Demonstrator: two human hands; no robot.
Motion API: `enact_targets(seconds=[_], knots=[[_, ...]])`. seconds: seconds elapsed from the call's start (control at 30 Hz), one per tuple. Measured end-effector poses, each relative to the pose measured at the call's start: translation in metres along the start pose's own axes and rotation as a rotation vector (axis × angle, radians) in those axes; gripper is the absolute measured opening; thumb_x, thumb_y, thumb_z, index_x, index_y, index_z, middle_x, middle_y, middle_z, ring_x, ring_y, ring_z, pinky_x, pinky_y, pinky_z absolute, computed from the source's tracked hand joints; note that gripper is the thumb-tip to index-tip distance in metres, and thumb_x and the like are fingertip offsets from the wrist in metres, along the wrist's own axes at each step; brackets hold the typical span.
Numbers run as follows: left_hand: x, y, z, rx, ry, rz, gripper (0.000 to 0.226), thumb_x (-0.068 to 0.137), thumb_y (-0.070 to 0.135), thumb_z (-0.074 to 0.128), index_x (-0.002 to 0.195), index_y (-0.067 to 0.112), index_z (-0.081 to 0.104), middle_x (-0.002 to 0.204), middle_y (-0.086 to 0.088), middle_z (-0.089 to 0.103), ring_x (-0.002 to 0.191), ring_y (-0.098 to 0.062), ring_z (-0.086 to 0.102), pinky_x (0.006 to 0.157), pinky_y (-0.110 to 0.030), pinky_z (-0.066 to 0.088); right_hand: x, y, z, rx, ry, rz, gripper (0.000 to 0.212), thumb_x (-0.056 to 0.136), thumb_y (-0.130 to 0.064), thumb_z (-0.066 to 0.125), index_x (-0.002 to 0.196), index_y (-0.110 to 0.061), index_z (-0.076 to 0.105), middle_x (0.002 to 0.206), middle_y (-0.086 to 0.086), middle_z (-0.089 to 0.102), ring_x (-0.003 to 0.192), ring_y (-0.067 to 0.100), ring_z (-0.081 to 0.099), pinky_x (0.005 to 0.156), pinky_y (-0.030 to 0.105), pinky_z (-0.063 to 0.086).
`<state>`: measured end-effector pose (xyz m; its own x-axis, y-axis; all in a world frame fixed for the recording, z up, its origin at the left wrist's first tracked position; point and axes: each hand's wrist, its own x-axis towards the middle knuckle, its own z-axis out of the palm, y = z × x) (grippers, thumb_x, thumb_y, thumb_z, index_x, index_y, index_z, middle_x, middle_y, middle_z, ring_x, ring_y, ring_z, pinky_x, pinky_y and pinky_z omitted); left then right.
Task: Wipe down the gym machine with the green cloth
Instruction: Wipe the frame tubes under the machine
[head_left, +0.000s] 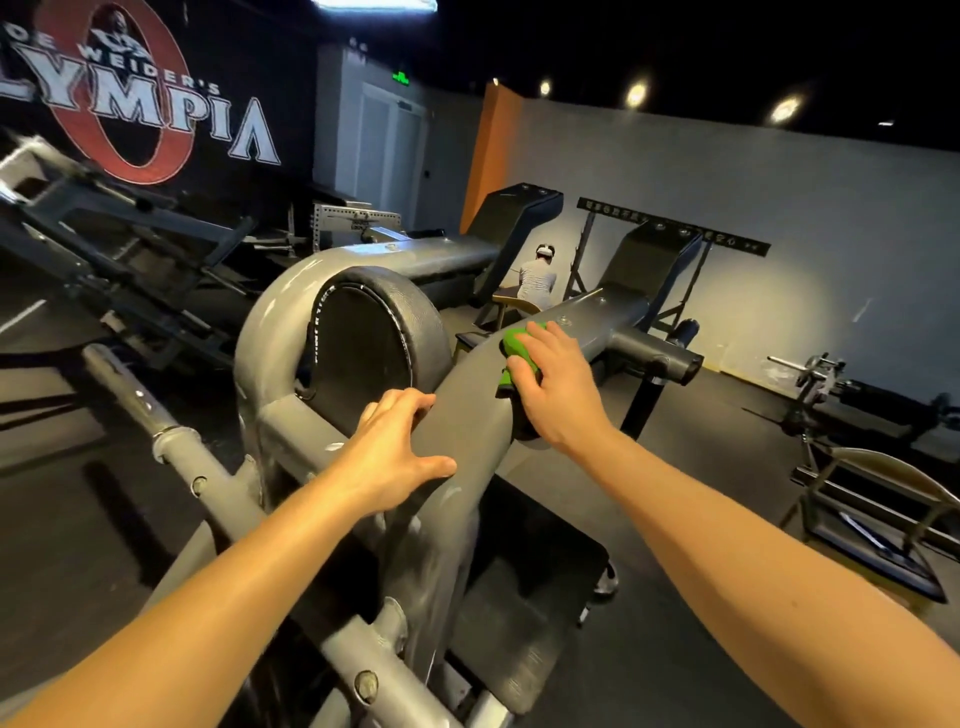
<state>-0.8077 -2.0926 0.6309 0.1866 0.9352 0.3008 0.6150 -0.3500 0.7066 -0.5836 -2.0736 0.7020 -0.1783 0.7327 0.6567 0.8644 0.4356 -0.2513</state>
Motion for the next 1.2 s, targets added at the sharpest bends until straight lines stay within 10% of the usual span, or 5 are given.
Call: enact_targets(seconds=[0.33, 0.63, 0.9, 1.2], knots=[[-0.005, -0.02, 0.003, -0.098, -0.012, -0.002, 0.074, 0.074, 0.047, 0.087, 0.137, 0.035, 0.049, 0.131, 0.014, 0.048, 0.126, -0.01, 0.048, 0.104, -0.043, 0.052, -0.074, -0.017, 0.02, -0.188, -0.254, -0.553, 0.039, 0.104, -0.031, 0.054, 0.14, -0.018, 0.06, 0.158, 0.001, 0.044, 0.155, 0.019, 0.021, 0.127, 0.049, 0.015], [-0.014, -0.024, 0.008, -0.124, 0.003, -0.114, 0.059, 0.08, 0.045, 0.083, 0.128, 0.033, 0.051, 0.119, 0.012, 0.053, 0.107, -0.006, 0.055, 0.081, -0.019, 0.047, 0.077, 0.007, -0.017, -0.323, -0.503, 0.103, 0.045, 0.11, -0.038, 0.03, 0.147, -0.023, 0.051, 0.152, 0.008, 0.05, 0.139, 0.029, 0.044, 0.118, 0.045, 0.024], [-0.014, -0.032, 0.009, -0.197, 0.01, -0.15, 0.06, 0.076, 0.047, 0.086, 0.125, 0.029, 0.056, 0.116, 0.012, 0.06, 0.101, -0.003, 0.058, 0.073, -0.016, 0.044, 0.042, -0.047, 0.031, -0.475, -0.372, -0.205, 0.036, 0.099, -0.039, 0.037, 0.089, -0.015, 0.061, 0.094, 0.006, 0.063, 0.092, 0.027, 0.056, 0.09, 0.039, 0.041], [-0.016, -0.049, 0.011, -0.25, 0.0, -0.128, 0.035, 0.079, 0.027, 0.086, 0.106, 0.03, 0.064, 0.099, 0.005, 0.071, 0.092, -0.008, 0.067, 0.083, -0.028, 0.054, -0.05, -0.049, 0.04, -0.333, -0.386, -0.551, 0.043, 0.095, -0.031, 0.053, 0.135, -0.018, 0.064, 0.15, 0.002, 0.053, 0.15, 0.023, 0.032, 0.126, 0.04, 0.014]])
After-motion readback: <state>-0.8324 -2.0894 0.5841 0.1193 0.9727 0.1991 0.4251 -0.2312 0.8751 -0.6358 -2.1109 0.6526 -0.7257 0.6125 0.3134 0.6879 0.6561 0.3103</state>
